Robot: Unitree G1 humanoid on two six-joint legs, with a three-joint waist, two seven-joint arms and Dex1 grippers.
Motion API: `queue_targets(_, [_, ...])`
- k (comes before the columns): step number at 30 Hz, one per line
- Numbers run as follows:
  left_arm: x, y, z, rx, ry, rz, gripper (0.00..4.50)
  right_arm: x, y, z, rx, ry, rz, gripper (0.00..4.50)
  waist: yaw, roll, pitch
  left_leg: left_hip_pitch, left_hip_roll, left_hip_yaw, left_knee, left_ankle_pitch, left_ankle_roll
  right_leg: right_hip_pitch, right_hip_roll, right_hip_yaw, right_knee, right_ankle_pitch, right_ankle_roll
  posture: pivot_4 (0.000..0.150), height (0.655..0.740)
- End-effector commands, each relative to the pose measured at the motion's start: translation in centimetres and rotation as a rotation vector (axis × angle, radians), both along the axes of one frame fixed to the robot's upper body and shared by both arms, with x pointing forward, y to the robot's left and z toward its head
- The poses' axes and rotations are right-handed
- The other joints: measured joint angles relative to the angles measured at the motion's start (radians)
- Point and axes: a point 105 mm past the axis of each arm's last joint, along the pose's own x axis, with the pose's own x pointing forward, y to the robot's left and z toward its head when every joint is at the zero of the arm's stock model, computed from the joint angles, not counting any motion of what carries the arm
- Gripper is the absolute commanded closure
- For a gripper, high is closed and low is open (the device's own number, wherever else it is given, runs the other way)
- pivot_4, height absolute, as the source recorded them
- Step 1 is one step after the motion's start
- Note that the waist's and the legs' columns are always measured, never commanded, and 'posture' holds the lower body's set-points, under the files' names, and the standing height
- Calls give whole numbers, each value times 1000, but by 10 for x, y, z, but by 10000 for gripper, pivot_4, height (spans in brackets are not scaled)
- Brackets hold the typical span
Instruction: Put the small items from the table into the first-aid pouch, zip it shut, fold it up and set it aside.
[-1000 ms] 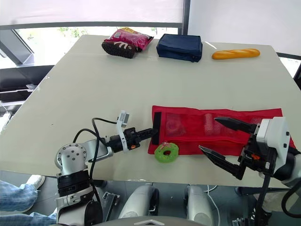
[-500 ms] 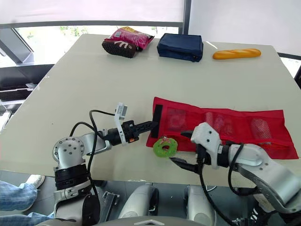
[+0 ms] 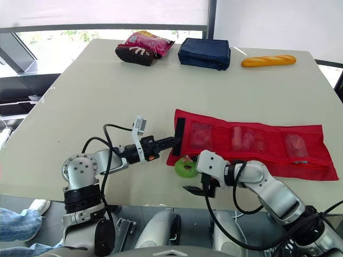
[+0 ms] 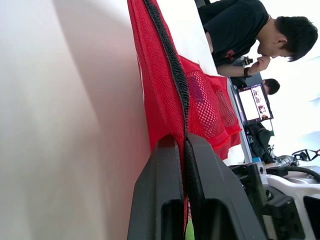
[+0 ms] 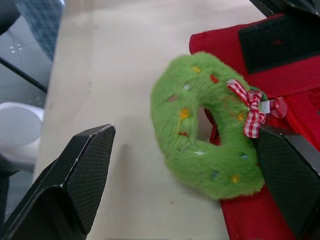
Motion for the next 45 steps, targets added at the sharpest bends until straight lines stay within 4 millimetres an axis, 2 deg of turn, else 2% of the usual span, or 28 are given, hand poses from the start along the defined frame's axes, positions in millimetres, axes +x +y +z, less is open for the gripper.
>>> queue_targets(1, [-1,-4,8,-27,-33,-19,45000,2,1,5,17,-32,-6,5687,0,0,0,0,0,0,0,0,0,0,0,0,0,0,0,1500,7164])
queue_targets(2, [-1,-4,8,-27,-33,-18,45000,3,0,5,18,-37,-12,8880,0,0,0,0,0,0,0,0,0,0,0,0,0,0,0,1500,7164])
queue_targets(4, [-2,-4,7,-25,-32,-16,45000,3,-2,5,12,-43,-19,19691,0,0,0,0,0,0,0,0,0,0,0,0,0,0,0,1500,7164])
queue_targets(6, [-2,-3,6,-23,-30,-15,45000,3,-5,7,13,-51,-28,27073,1,0,0,0,0,0,0,0,0,0,0,0,0,0,0,1500,7164])
queue_targets(9, [-2,0,5,-15,-30,-6,45000,5,-9,14,37,-66,-48,42514,1,0,0,0,0,0,0,0,0,0,0,0,0,0,0,1500,7164])
queue_targets(10, [-1,1,4,-7,-31,0,45000,5,-10,19,54,-69,-57,44418,1,0,0,0,0,0,0,0,0,0,0,0,0,0,0,1500,7164])
queue_targets(17, [-2,18,-13,187,-103,-28,45000,8,-25,55,232,-21,-170,44418,-2,0,0,0,1,0,0,0,0,0,0,0,0,0,0,1500,7164])
queue_targets(21, [3,38,-25,320,-164,-50,45000,10,-63,59,244,5,-304,44418,3,1,0,0,1,0,0,0,0,0,0,-1,0,0,0,1500,7164])
queue_targets(23, [4,42,-27,335,-179,-55,45000,10,-73,58,229,9,-339,44418,3,1,0,0,1,1,0,0,0,0,-2,0,-1,0,0,1500,7164])
queue_targets(28, [18,58,-25,366,-213,-18,45000,7,-124,48,170,24,-515,44418,3,1,0,-1,1,0,-1,0,0,0,-2,-2,-3,0,0,1500,7164])
queue_targets(32, [29,71,-20,391,-242,13,45000,-2,-186,42,106,17,-711,44418,2,1,0,-1,1,1,-1,0,0,0,-1,-2,-3,-1,1,1500,7164])
queue_targets(37, [39,83,-16,407,-260,44,45000,-13,-256,42,31,-12,-944,44418,0,2,0,0,3,1,-1,0,0,0,0,-1,-3,-2,3,1500,7164])
queue_targets(39, [42,85,-14,411,-266,52,45000,-17,-278,43,6,-27,-1024,44418,0,2,0,0,3,2,-1,0,0,0,0,-1,-3,-2,3,1500,7164])
queue_targets(42, [48,92,-11,425,-281,77,45000,-24,-331,43,-73,-48,-1267,44418,0,2,0,0,3,2,-1,0,0,0,0,0,-3,-2,3,1500,7164])
queue_targets(43, [50,95,-10,427,-284,89,45000,-27,-344,42,-96,-55,-1338,44418,0,2,0,0,3,3,-1,0,0,0,0,0,-3,-2,3,1500,7164])
queue_targets(45, [54,103,-7,435,-291,115,45000,-29,-359,40,-137,-63,-1420,44418,0,2,0,0,3,3,-1,0,0,0,0,0,-3,-2,3,1500,7164])
